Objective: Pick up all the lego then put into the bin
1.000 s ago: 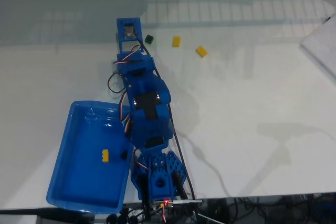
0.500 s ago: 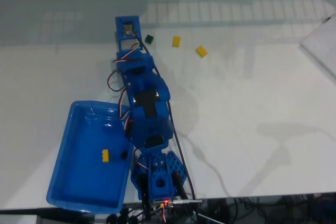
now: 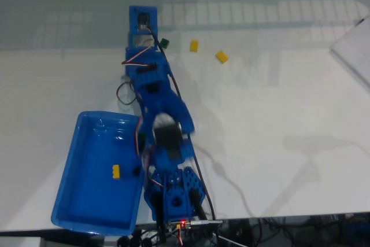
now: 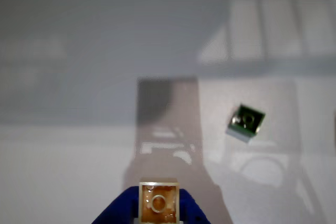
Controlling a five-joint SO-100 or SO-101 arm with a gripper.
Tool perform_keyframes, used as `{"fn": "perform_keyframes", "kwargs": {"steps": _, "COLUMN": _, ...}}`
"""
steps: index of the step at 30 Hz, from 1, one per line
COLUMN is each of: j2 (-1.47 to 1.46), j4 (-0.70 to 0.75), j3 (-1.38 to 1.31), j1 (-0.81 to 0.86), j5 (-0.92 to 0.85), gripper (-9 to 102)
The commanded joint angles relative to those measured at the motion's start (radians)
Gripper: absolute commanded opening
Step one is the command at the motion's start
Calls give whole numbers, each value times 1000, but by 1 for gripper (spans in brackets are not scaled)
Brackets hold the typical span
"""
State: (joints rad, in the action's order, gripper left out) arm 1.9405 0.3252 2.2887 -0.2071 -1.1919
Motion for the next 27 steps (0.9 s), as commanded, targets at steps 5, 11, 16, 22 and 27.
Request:
{"fn": "perform_keyframes", "kwargs": {"steps": 5, "j2": 652, "j4": 430, "j3": -9, "j1": -213, "j5": 77, "gripper": 0}}
{"fn": "perform_keyframes", "kwargs": {"steps": 11, "j2": 963, "j4": 847, "j3": -44, "j1": -574, "j5": 114, "gripper": 0}}
{"fn": "perform_keyframes", "kwargs": {"steps": 16, "j2": 1032, "j4": 1074, "j3": -35, "j1": -816, "j5": 120, "gripper": 0}}
{"fn": "perform_keyframes", "kwargs": {"steps": 22, "j2": 1006, "j4": 1279, "j3": -32, "j1": -1019, "j5": 92, "gripper": 0}}
{"fn": "perform_keyframes", "kwargs": {"steps": 27, "j2": 971, "j4": 1328, "j3": -29, "j1": -1071, "j5": 81, "gripper": 11}}
